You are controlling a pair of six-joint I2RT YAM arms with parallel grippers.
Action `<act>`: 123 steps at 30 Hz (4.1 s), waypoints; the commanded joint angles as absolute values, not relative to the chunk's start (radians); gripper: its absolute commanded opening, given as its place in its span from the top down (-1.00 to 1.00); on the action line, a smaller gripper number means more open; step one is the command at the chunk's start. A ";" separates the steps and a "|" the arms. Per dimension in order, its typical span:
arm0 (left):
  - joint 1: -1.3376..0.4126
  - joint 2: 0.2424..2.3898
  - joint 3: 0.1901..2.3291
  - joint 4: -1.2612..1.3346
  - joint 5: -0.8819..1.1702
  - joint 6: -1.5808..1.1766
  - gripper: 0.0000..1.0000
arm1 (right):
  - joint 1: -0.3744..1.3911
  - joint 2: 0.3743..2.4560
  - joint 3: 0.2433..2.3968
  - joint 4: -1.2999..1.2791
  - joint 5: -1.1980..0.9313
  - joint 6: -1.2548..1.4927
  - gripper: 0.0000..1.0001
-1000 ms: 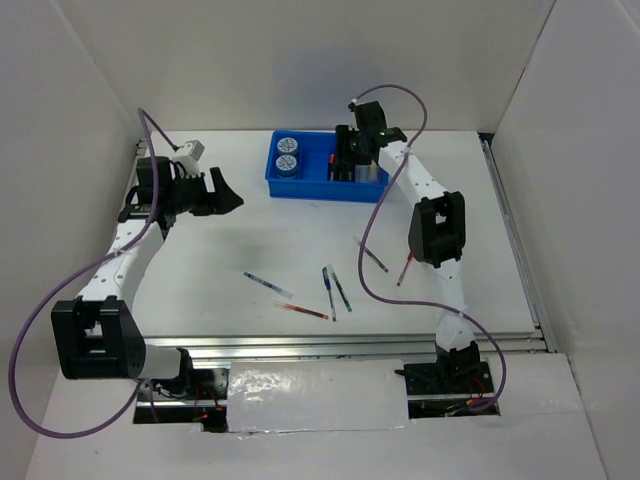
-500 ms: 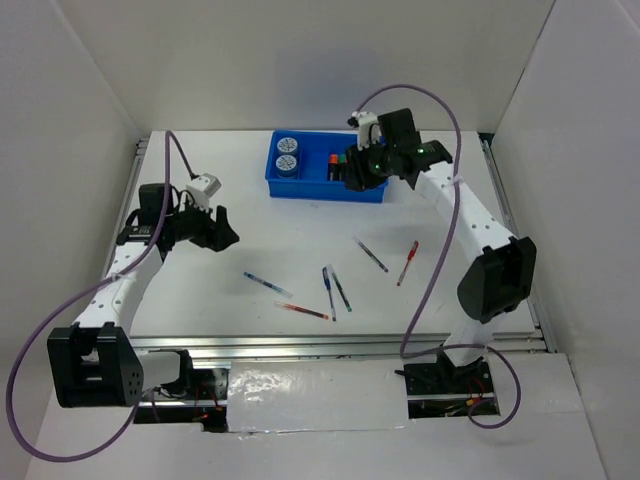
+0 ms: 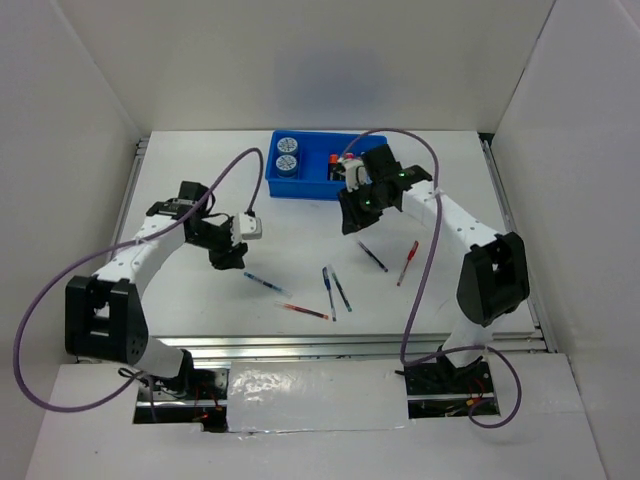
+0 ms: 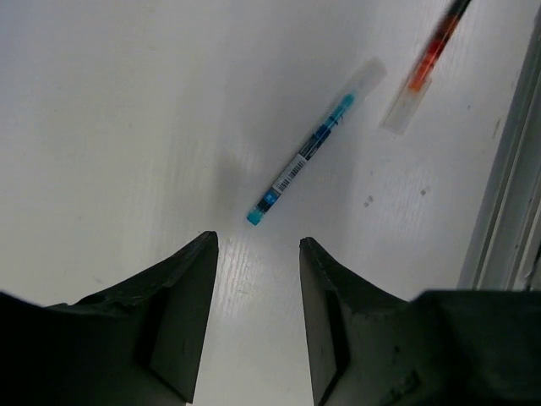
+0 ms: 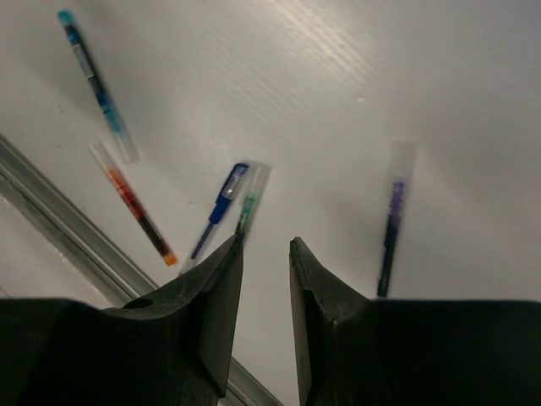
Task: Sort the stationery into containers
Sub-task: Pick up the pen from the center of the board, then place the pen in the storage box, then pick up the pen from the center of the board.
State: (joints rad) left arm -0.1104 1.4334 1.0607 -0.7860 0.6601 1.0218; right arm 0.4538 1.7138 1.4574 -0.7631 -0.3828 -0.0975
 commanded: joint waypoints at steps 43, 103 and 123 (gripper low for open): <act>-0.273 1.516 1.177 -0.769 0.630 1.155 1.00 | 0.077 1.473 1.393 -0.804 -0.442 -0.061 0.28; -0.463 2.405 2.189 -0.029 -0.248 -0.351 -0.12 | -0.040 1.440 1.259 -0.788 -0.387 0.098 0.07; -0.384 1.706 1.769 -0.201 -0.288 -0.348 -0.40 | 0.110 1.197 0.899 -0.646 0.021 0.566 0.05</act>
